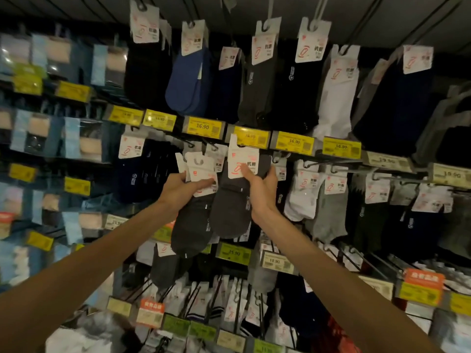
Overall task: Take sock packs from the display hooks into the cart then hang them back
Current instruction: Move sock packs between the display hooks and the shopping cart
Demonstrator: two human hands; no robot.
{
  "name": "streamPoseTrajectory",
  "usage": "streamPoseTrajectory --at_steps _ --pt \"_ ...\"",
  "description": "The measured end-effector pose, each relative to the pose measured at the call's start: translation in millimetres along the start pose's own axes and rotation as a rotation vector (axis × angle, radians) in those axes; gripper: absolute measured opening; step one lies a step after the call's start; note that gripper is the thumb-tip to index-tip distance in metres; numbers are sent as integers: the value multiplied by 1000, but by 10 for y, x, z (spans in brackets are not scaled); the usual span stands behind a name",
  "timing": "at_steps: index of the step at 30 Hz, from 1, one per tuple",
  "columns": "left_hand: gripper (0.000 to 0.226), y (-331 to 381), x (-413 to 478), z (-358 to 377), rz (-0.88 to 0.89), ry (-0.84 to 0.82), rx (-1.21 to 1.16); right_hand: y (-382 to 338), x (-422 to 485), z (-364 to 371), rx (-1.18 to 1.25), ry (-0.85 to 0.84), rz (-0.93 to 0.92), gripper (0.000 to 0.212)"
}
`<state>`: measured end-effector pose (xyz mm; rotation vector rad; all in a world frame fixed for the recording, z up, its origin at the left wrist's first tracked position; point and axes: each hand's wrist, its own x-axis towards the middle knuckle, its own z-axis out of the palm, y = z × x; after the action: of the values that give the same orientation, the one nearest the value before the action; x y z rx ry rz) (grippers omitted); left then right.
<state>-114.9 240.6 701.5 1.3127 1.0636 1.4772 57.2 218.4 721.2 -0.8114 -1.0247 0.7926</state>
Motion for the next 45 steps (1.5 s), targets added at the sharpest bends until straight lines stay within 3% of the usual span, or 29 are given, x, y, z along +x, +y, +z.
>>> streamPoseTrajectory --at_steps 7,18,27,37,41,45 --pt "35 -211 87 -49 -43 -34 40 177 -23 -53 -4 93 48 34" --pt "33 -150 207 20 -5 -90 51 230 14 -70 -9 47 -60 39" --pt "31 -133 310 6 -30 -89 -18 103 251 44 60 104 -26 38" --pt "36 -242 419 -6 112 12 185 417 865 17 -196 221 108 49" --pt "35 -290 431 -64 114 -66 202 548 1145 -8 -401 277 104 42" --pt "33 -284 448 -87 88 -116 136 602 1389 -75 -491 268 219 43"
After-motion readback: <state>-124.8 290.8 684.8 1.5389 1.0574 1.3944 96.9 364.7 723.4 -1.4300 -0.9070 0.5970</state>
